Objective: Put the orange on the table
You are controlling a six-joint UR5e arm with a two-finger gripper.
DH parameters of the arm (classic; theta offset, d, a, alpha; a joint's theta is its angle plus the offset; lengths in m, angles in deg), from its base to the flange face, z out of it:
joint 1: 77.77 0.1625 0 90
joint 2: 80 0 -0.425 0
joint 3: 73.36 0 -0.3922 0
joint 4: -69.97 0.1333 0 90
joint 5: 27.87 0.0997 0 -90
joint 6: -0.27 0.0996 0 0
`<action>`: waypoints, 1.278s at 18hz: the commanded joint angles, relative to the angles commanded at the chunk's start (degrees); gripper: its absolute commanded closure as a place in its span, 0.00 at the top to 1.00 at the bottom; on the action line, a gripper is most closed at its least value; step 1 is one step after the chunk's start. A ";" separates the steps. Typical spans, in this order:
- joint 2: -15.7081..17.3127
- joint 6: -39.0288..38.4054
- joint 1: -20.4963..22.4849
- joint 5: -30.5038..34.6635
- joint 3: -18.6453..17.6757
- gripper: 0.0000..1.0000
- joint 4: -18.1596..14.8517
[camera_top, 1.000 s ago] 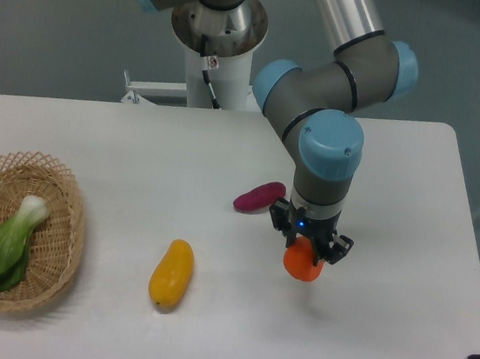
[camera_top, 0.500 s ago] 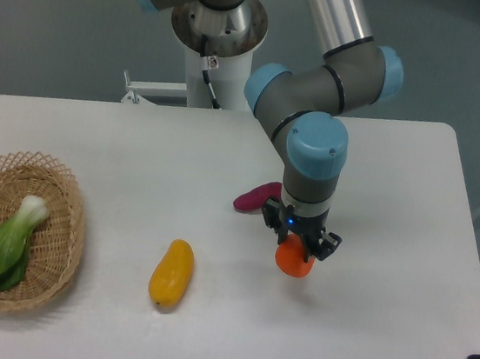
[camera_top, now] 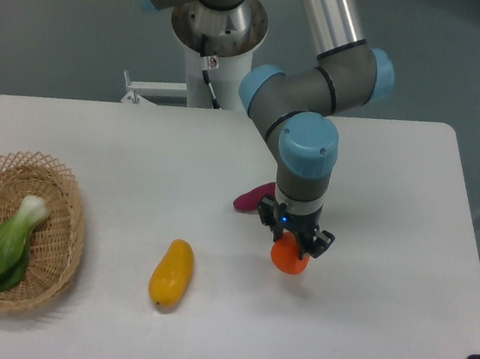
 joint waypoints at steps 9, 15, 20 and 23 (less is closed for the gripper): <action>0.18 -0.09 0.09 -0.44 0.09 1.00 0.00; 0.88 -1.57 0.88 -1.05 2.02 1.00 0.18; 0.70 -2.11 2.45 -3.25 6.41 1.00 -1.22; 0.62 -1.50 3.51 -3.25 8.25 1.00 -3.68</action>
